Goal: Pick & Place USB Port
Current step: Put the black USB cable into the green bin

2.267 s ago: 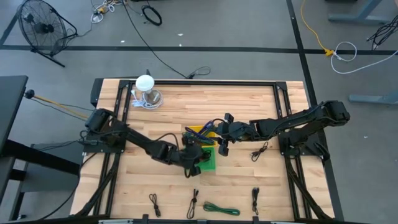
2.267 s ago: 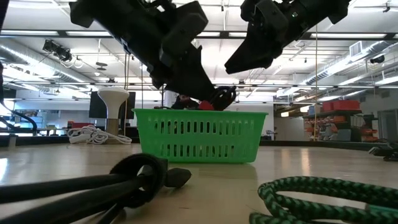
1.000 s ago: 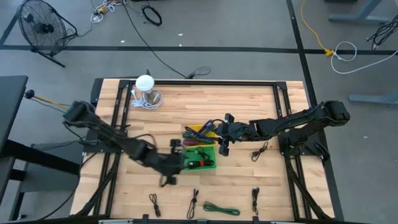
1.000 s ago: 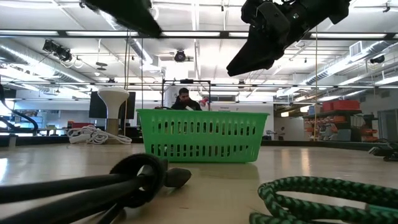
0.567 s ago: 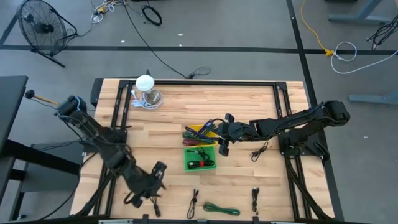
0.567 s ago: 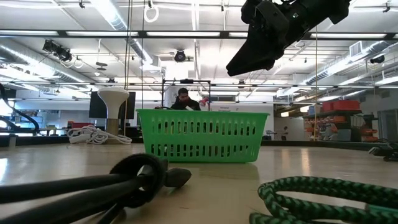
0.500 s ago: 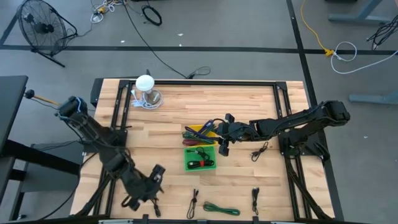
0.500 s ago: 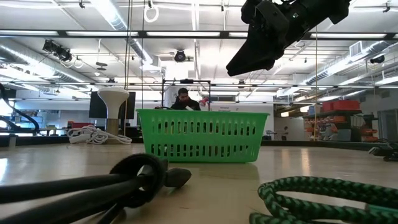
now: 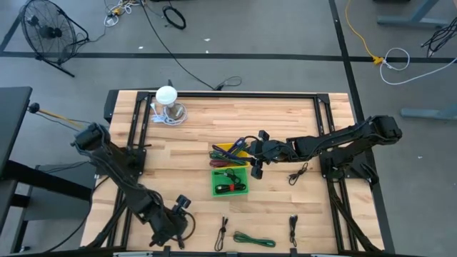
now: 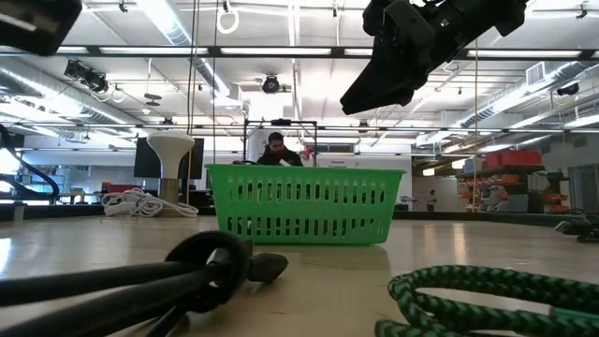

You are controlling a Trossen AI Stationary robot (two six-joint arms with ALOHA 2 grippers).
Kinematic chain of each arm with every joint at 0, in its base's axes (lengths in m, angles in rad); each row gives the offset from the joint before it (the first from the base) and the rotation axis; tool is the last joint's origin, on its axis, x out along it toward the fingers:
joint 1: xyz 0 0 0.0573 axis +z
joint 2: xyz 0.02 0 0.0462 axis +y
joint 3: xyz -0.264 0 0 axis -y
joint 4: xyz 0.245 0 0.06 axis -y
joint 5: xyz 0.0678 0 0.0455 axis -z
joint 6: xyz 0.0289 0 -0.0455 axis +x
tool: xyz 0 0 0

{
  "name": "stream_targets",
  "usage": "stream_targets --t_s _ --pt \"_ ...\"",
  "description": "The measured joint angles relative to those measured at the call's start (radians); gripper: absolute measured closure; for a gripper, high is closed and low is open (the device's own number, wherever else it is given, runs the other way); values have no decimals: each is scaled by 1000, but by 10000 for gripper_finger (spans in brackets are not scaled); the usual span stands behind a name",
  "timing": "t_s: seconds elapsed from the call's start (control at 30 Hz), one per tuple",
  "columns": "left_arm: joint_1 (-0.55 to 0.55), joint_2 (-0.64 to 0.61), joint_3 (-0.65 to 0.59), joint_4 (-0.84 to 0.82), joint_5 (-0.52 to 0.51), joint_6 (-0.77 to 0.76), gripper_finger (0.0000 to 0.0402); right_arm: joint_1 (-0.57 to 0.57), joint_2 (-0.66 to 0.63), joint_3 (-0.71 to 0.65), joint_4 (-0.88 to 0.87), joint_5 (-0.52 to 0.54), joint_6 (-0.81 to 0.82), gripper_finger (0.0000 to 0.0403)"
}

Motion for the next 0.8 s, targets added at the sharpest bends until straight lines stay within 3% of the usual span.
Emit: stream_targets --t_s 0.33,0.8 --pt "-10 37 0 -26 105 -136 252 0 0 0 0 0 2 252" --pt "-41 42 0 -33 73 -69 252 0 0 0 -4 -2 2 252"
